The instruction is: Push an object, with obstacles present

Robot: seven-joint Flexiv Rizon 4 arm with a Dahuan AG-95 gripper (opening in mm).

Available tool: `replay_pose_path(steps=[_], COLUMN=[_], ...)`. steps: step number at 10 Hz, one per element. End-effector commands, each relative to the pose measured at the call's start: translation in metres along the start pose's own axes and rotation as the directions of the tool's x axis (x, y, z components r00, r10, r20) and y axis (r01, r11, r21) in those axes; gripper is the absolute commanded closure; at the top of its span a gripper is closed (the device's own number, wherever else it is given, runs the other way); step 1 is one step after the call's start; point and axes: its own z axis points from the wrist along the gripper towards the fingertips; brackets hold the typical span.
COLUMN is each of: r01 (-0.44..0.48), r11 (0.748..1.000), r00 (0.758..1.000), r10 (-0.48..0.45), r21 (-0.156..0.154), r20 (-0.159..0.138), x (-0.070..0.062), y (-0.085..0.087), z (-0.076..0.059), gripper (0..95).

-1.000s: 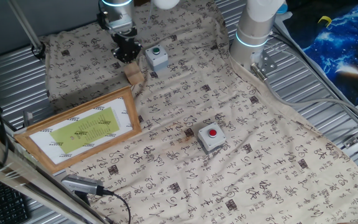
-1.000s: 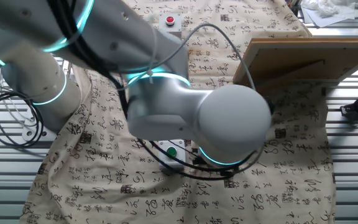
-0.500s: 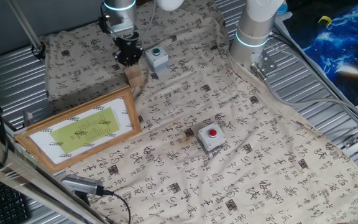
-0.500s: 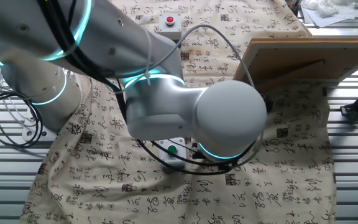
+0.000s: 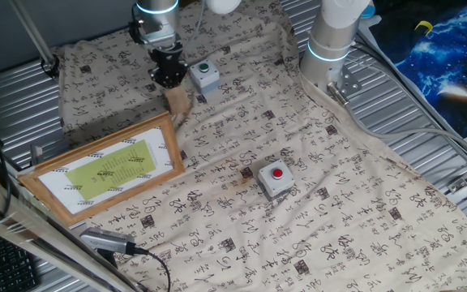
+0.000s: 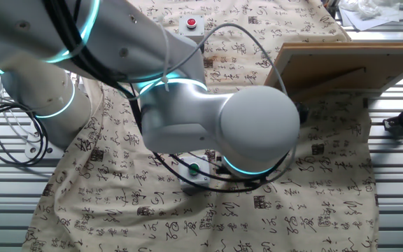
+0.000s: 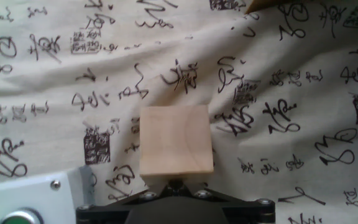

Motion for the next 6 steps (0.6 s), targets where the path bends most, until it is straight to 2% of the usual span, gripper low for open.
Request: replay_pose_path(steps=[1, 3, 6], r01=[-0.010, -0.026, -0.039], r11=[1.000, 1.000, 0.999], r00=[1.000, 1.000, 0.999], r10=[0.010, 0.026, 0.039], r21=[0.002, 0.003, 0.002], r20=[-0.002, -0.002, -0.013], x=[-0.004, -0.011, -0.017], y=[0.001, 0.001, 0.001], z=[-0.001, -0.001, -0.009], gripper=[95.0, 95.0, 95.0])
